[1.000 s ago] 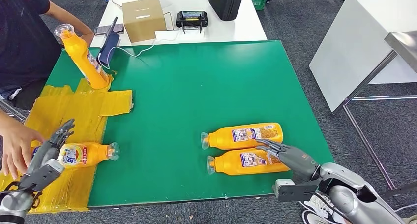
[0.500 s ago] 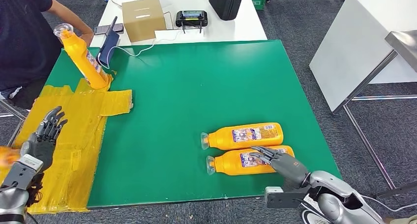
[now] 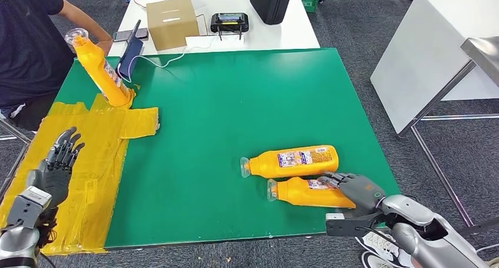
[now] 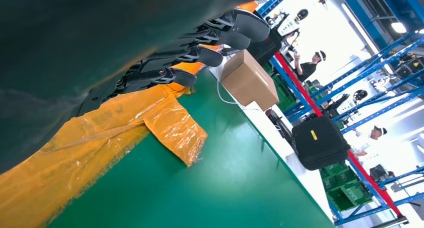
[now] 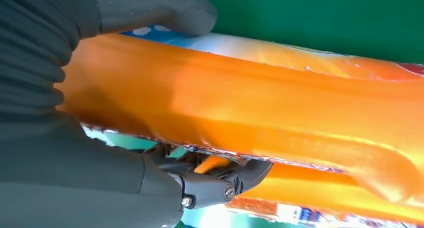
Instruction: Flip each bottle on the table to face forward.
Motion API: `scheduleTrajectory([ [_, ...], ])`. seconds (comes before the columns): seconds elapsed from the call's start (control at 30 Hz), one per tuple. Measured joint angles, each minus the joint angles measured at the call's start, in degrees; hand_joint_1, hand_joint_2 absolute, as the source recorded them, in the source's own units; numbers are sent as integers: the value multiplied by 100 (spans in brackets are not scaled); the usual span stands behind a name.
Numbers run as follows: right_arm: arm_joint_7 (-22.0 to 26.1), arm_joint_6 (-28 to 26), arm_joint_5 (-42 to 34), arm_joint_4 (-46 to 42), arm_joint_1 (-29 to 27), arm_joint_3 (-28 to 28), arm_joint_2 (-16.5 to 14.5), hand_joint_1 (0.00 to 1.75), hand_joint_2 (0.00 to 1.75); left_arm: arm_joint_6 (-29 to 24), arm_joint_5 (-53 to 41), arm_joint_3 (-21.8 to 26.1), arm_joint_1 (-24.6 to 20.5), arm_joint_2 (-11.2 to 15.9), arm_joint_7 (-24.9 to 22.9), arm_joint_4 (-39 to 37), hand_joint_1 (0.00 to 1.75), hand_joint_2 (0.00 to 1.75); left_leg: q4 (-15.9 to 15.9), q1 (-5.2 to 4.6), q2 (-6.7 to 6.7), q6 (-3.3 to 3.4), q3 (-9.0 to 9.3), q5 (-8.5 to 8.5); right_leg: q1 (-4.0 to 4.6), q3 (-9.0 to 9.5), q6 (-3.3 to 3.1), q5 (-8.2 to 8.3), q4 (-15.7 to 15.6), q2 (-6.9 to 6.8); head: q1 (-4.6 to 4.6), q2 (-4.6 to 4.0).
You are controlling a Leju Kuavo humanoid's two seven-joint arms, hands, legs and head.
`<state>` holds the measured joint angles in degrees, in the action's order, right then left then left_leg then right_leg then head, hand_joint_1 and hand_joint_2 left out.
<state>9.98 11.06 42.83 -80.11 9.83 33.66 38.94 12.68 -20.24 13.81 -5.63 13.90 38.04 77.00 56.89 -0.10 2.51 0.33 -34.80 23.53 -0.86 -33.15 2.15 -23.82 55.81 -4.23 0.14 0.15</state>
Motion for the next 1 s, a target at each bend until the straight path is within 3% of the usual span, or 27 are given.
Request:
scheduleTrajectory([
  [0.4, -207, 489, -218, -19, 321, 421, 615, 173, 175, 39, 56, -61, -271, -85, -3, -119, 0, 0, 0, 0, -1, 2, 16, 1, -2, 17, 0, 0, -2, -1, -1, 0],
  [0.83, -254, 539, -241, -53, 382, 573, 812, 173, 175, 39, 59, -122, -341, -94, -3, -187, 0, 0, 0, 0, 0, 3, 23, 2, -2, 22, 0, 0, -4, 0, -1, 0],
  [0.87, -276, 574, -249, -56, 399, 595, 829, 167, 175, 39, 59, -131, -354, -95, -3, -196, 0, 0, 0, 0, 0, 3, 24, 2, -2, 21, 0, 0, -4, 0, -1, 0],
  [0.9, -298, 619, -260, -58, 420, 626, 851, 138, 175, 39, 59, -140, -374, -97, -3, -212, 0, 0, 0, 0, 0, 3, 26, 2, -2, 21, 0, 0, -4, -1, -2, 0],
  [1.0, -366, 720, -279, -57, 498, 785, 938, 15, 175, 36, 68, -184, -493, -111, -4, -317, 0, 0, 0, 1, -1, 3, 31, 2, -2, 26, 1, -1, -6, -1, -1, 0],
])
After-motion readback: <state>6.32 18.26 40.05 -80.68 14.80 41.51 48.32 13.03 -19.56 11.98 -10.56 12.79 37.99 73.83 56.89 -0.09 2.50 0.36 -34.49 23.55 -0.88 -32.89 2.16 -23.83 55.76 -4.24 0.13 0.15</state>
